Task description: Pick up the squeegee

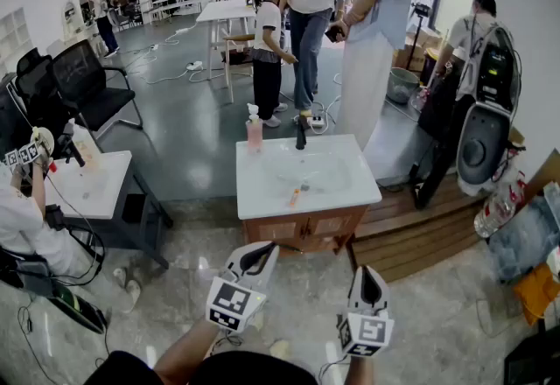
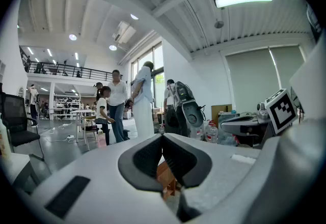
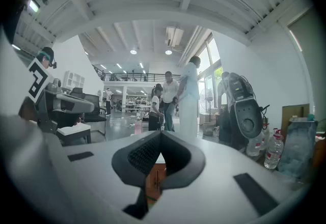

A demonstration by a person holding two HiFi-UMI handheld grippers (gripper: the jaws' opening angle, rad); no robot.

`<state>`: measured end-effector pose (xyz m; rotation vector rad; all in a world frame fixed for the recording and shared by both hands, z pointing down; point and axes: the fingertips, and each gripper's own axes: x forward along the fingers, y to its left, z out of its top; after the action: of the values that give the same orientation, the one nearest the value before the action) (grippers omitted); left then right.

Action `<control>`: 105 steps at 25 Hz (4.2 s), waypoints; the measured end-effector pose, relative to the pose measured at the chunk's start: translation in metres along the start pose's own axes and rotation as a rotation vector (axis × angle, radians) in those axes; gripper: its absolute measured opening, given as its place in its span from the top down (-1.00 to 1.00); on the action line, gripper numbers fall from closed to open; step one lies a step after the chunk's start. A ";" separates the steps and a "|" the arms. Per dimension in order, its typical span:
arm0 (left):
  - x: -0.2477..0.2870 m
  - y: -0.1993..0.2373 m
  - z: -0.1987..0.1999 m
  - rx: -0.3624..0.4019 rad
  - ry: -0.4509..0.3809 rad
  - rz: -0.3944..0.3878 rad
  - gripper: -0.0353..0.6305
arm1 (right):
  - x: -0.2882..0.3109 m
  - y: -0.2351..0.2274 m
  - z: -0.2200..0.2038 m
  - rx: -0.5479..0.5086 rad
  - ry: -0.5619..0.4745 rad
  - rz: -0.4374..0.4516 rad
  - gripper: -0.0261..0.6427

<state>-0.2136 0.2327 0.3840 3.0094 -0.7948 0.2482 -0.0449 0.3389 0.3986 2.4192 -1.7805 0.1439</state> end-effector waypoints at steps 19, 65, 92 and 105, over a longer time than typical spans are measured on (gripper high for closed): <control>0.052 -0.001 0.009 0.019 0.004 -0.020 0.88 | 0.026 -0.032 -0.007 0.019 -0.036 -0.009 0.93; 0.398 0.196 -0.015 -0.091 0.170 -0.021 0.88 | 0.425 -0.104 0.004 0.029 0.092 0.052 0.93; 0.480 0.230 -0.173 -0.210 0.423 0.194 0.88 | 0.553 -0.107 -0.128 0.074 0.311 0.337 0.93; 0.490 0.224 -0.264 -0.239 0.762 0.141 0.41 | 0.566 -0.110 -0.151 0.097 0.352 0.358 0.93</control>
<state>0.0577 -0.1862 0.7173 2.3294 -0.8494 1.1166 0.2288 -0.1377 0.6298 1.9476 -2.0435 0.6605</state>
